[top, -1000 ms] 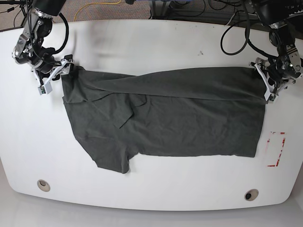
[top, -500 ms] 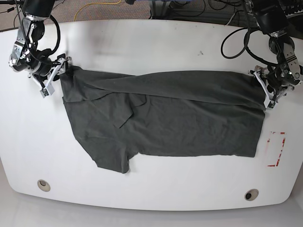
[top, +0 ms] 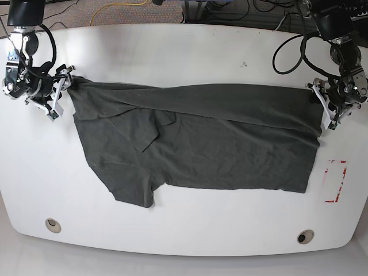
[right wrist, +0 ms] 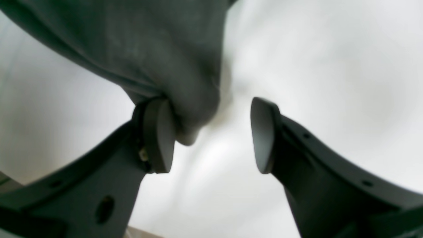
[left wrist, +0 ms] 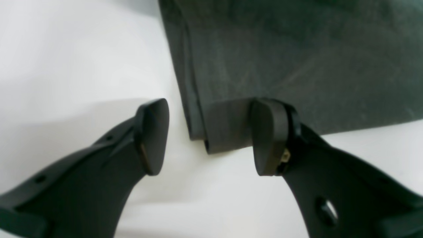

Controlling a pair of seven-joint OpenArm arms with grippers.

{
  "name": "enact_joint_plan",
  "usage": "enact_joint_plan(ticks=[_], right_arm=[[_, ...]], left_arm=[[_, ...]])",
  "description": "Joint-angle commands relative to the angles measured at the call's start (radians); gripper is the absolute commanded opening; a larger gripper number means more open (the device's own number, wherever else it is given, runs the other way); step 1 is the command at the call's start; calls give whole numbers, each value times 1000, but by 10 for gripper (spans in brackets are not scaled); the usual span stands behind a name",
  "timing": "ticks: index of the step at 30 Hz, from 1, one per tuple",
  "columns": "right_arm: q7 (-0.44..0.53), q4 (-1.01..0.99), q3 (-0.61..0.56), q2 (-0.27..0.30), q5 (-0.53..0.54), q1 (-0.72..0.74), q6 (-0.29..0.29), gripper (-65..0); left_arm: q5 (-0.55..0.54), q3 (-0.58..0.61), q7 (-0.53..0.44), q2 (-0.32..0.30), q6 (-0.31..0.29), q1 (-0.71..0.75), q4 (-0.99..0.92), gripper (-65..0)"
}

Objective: Fold the T-shirt properly
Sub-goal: 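Move the right gripper over the shirt toward its sleeve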

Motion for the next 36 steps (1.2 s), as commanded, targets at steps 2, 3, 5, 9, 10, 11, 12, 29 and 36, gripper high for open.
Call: enact_joint_plan(ticks=[2, 3, 5, 9, 10, 11, 12, 29, 36], right_arm=[[8, 89, 19, 41, 11, 6, -1, -308], [8, 110, 23, 41, 11, 3, -1, -308], [-10, 172, 40, 37, 11, 1, -1, -308], [-56, 288, 112, -29, 9, 10, -1, -308], [-67, 316, 140, -51, 9, 12, -1, -308], [-71, 334, 154, -67, 9, 15, -1, -308], [-74, 353, 168, -86, 11, 26, -1, -304], [-70, 207, 168, -434, 3, 270, -1, -274], [-12, 71, 105, -471, 3, 340, -1, -276]], left_arm=[[45, -2, 45, -21, 0, 3, 2, -279], [45, -2, 45, -21, 0, 3, 2, -279], [42, -2, 48, -21, 0, 3, 4, -279], [41, -4, 51, -19, 0, 4, 50, -279], [41, -4, 57, -19, 0, 9, 68, -279], [39, -4, 65, -19, 0, 16, 82, -279], [39, -5, 74, -19, 0, 19, 96, -279], [5, -7, 204, 7, 0, 16, 415, -279], [10, -7, 204, 1, 0, 16, 430, -279]])
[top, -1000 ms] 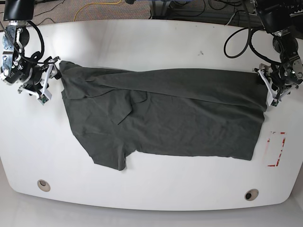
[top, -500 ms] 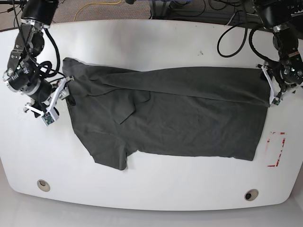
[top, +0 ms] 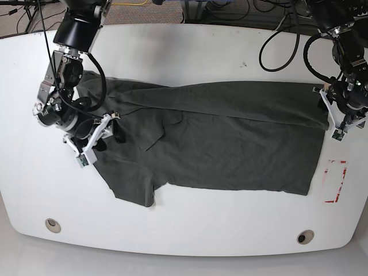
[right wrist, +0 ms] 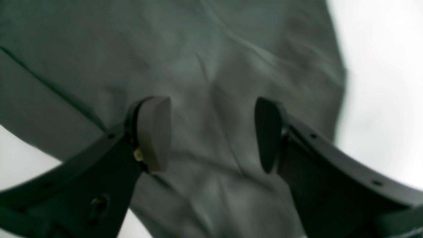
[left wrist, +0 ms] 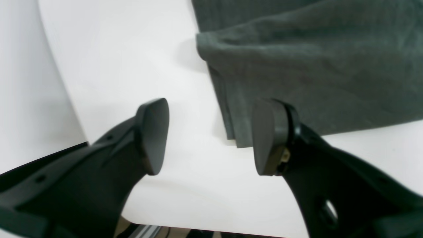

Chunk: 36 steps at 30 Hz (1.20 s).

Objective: Fold the T-shirt properly
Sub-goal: 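Move the right gripper over the shirt toward its sleeve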

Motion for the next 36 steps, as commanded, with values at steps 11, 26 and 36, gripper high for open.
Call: enact_joint_plan(ticks=[11, 26, 36], right_arm=[[163, -195, -171, 8, 19, 57, 5, -277], [257, -237, -325, 8, 17, 54, 5, -276], [332, -237, -411, 33, -21, 49, -9, -277]], left_arm=[[3, -25, -5, -40, 2, -5, 23, -279], [0, -33, -5, -43, 2, -5, 17, -279], [0, -30, -5, -43, 2, -5, 17, -279]])
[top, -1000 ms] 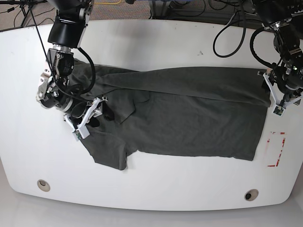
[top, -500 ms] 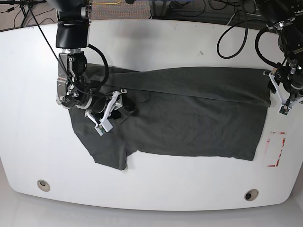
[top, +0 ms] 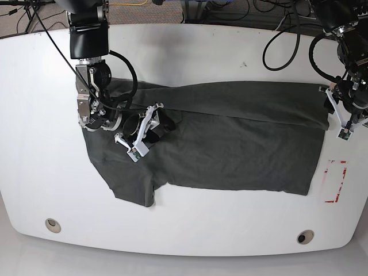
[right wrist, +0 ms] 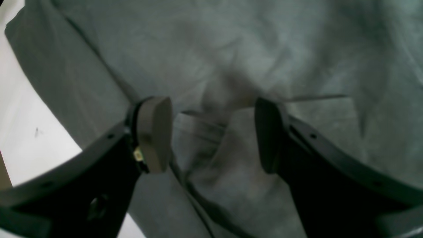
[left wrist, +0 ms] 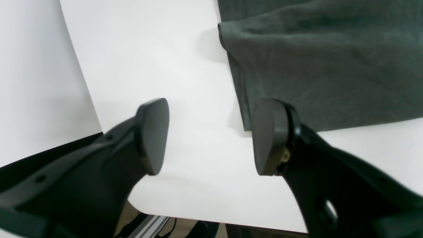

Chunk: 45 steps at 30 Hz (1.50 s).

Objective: Fold the T-shirt properly
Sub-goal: 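Move the right gripper over the shirt toward its sleeve, then grasp the shirt near the sleeve with the right gripper and pull it toward the hem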

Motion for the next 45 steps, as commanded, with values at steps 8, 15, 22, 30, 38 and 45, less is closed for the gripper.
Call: enact_joint_plan(ticks=[8, 15, 22, 30, 38, 45], right_arm=[[62, 16, -20, -16, -174, 19, -13, -279], [65, 16, -20, -21, -257, 19, -13, -309], [81, 16, -20, -17, -278, 23, -12, -518], [89, 22, -20, -8, -278, 20, -13, -650], [62, 142, -19, -1, -274, -1, -15, -650], [-38, 269, 66, -10, -272, -9, -9, -650]], left_arm=[[0, -4, -6, -16, 2, -13, 14, -279], [0, -4, -6, -18, 2, -13, 14, -279], [0, -4, -6, -18, 2, -13, 14, -279], [0, -4, -6, -16, 2, -13, 14, -279], [0, -4, -6, -16, 2, -13, 14, -279], [0, -4, -6, -16, 2, -13, 13, -279]])
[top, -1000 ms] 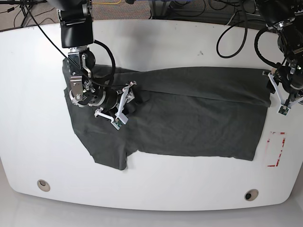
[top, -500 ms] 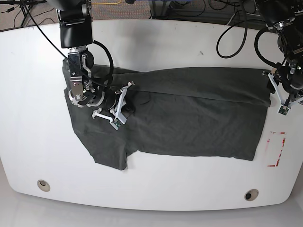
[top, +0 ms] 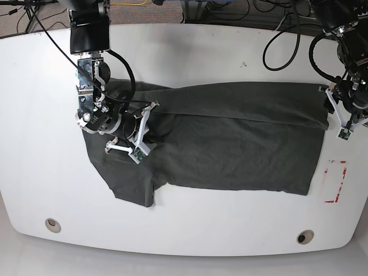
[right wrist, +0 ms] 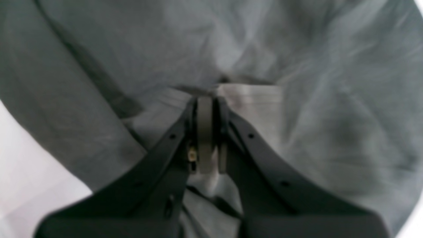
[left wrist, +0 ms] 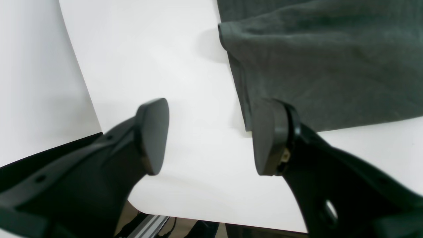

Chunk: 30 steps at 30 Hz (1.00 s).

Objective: Fold the T-shirt properly
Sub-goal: 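Grasp the shirt near the sleeve with the right gripper and pull it toward the hem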

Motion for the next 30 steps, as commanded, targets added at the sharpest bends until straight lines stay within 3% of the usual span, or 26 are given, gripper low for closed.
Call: enact_joint_plan(ticks=[1, 30], right_arm=[[6, 50, 29, 9, 14, 25, -1, -650], [9, -106, 27, 9, 6, 221, 2, -648]], left_arm=[[0, -4, -6, -16, 2, -11, 13, -279], [0, -1, -6, -15, 2, -11, 13, -279]])
